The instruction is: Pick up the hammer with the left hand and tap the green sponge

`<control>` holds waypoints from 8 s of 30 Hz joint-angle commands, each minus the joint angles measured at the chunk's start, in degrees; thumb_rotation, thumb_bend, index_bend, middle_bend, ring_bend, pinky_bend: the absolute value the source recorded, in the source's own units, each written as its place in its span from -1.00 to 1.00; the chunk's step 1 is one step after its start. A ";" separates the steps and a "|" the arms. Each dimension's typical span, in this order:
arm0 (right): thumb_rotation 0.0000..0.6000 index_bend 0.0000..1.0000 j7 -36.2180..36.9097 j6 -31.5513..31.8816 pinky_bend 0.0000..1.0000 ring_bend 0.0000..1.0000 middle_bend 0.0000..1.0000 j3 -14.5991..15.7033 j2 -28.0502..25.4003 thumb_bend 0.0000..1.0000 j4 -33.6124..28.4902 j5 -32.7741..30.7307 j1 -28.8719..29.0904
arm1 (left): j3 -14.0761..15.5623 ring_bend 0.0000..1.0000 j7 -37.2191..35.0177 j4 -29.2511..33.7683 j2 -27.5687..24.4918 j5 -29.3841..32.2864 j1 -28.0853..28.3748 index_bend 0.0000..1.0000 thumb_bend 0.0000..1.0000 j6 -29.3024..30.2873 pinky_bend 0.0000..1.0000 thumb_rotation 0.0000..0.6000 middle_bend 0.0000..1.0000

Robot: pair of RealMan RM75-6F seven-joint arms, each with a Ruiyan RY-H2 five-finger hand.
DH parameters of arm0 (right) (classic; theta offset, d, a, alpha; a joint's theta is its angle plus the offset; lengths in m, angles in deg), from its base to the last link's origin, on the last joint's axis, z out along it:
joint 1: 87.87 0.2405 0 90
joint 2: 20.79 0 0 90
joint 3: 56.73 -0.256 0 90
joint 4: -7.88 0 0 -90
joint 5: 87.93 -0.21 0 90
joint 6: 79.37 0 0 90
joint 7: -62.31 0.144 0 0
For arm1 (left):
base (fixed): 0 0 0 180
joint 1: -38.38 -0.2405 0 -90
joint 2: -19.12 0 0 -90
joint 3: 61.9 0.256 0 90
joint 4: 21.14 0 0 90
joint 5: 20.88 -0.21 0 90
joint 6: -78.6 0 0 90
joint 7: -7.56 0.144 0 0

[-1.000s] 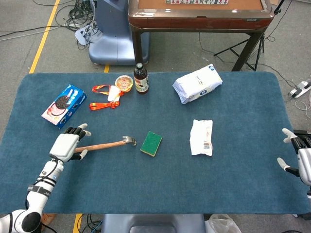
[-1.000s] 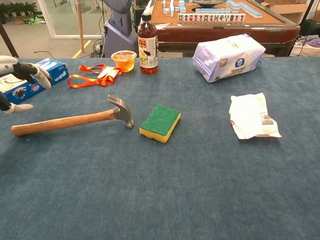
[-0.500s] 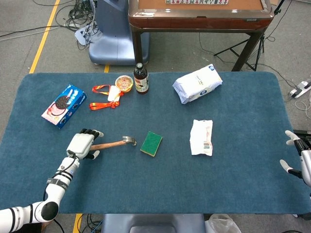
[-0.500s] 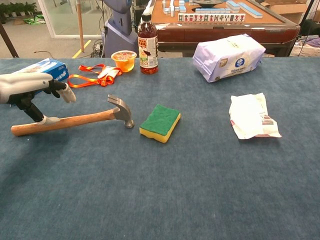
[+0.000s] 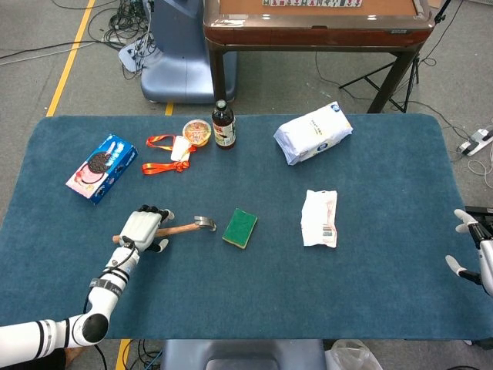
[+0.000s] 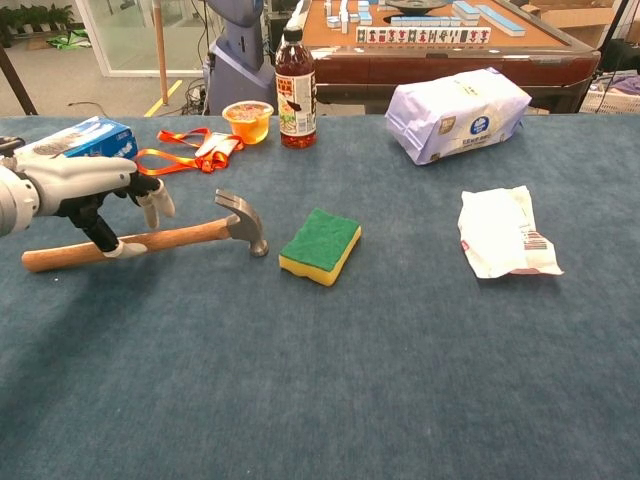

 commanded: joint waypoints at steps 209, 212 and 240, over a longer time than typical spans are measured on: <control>1.00 -0.59 -2.85 0.70 -0.45 -0.45 -0.21 -0.28 -2.60 -0.64 -5.88 -1.69 -2.00 | 13.03 -0.05 -62.26 -48.92 12.50 -48.24 1.92 -0.19 -0.12 4.55 0.47 0.67 0.05; 1.00 -0.59 -2.89 0.81 -0.45 -0.45 -0.21 -0.32 -2.62 -0.64 -5.91 -1.69 -2.03 | 12.25 -0.58 -60.19 -44.21 10.26 -46.71 1.64 -0.64 -0.27 3.05 -0.19 0.17 -0.48; 1.00 -0.51 1.75 -2.62 -0.36 -0.40 -0.17 0.92 -2.28 -0.63 -3.98 3.95 1.29 | 6.11 -0.82 -21.83 1.62 -10.25 -22.26 -21.45 -0.75 -0.37 26.36 -0.57 1.00 -0.86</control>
